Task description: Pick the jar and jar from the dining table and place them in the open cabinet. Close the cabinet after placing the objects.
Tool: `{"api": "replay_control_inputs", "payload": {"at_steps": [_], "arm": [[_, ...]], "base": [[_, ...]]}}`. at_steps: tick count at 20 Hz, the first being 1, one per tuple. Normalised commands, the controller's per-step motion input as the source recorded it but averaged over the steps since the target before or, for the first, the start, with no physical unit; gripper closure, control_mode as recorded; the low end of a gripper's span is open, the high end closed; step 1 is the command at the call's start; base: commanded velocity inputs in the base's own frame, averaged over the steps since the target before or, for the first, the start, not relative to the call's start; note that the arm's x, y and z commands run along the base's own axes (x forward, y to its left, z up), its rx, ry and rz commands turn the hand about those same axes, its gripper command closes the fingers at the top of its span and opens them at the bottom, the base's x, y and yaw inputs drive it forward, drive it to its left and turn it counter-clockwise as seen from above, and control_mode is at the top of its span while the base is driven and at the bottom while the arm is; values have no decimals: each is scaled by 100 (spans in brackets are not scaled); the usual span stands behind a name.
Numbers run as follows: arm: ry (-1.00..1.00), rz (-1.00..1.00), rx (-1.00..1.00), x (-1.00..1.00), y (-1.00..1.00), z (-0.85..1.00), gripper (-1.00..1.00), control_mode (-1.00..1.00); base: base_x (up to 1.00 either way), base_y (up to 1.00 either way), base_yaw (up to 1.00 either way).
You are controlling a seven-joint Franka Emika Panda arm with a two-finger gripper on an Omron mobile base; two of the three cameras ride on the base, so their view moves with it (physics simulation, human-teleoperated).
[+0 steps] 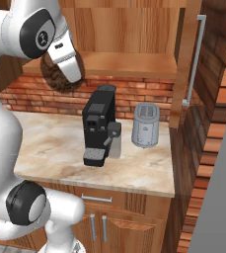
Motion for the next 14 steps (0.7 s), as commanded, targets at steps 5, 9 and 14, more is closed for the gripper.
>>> {"api": "replay_control_inputs", "payload": {"at_steps": [5, 9, 14], "arm": [[-2, 0, 0, 41, 0, 0, 100, -100], [0, 0, 0, 66, 0, 0, 100, -100], [0, 0, 0, 57, 0, -3, 100, -100]], "base": [[0, 0, 0], [0, 0, 0], [0, 0, 0]]}}
